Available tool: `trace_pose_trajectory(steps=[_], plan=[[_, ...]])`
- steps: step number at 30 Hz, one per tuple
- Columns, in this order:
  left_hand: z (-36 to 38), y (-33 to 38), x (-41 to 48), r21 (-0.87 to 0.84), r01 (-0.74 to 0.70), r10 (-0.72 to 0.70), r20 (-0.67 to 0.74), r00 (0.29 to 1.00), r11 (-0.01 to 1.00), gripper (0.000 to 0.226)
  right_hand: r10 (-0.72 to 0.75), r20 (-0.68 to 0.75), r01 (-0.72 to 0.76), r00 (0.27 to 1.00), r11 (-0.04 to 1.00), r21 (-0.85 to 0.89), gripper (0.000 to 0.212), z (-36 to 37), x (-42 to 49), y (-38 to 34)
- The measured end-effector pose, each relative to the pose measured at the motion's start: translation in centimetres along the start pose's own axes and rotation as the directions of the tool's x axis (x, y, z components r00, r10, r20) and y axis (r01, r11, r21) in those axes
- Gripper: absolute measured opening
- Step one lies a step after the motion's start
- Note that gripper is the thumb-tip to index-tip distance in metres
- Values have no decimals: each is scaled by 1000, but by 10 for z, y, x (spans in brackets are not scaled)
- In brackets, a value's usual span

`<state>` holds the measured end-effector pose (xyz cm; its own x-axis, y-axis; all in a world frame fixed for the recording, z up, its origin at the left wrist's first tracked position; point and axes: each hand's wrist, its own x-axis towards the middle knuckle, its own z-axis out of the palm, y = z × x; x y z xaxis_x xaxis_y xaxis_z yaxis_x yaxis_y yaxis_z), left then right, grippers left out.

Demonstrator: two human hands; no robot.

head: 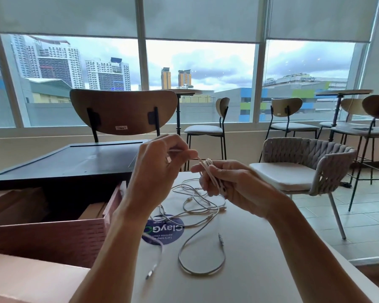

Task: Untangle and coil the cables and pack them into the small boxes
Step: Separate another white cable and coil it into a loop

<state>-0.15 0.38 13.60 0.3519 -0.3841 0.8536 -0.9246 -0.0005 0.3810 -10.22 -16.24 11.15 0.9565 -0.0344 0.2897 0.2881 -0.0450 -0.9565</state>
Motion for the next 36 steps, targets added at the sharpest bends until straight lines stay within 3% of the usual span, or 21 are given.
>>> trace_pose_trajectory(steps=[5,11,16,21,28,32,36], plan=[[7,-9,-3,14,78,-77,-36,996,997,20,-20,105,21,994,1000,-11,40,-2,-5,-3],[13,-17,-5,29,108,-107,-19,994,994,14,-96,85,96,992,995,8,32,-5,-2,0],[18,-22,-7,32,114,-114,-14,993,993,13,-152,70,132,986,964,232,24,-7,-3,0],[27,-18,-8,-20,168,-168,-12,986,986,13,-242,133,148,961,858,492,19,-5,3,0],[49,-26,-19,40,279,-282,118,952,960,13,-306,-62,256,950,651,715,24,-11,6,-10],[57,-26,-24,138,192,-218,213,952,972,14,-244,-130,238,961,488,840,18,-15,6,-9],[53,-18,-24,128,137,-183,488,853,982,11,-162,-423,438,891,546,714,20,-18,8,-8]])
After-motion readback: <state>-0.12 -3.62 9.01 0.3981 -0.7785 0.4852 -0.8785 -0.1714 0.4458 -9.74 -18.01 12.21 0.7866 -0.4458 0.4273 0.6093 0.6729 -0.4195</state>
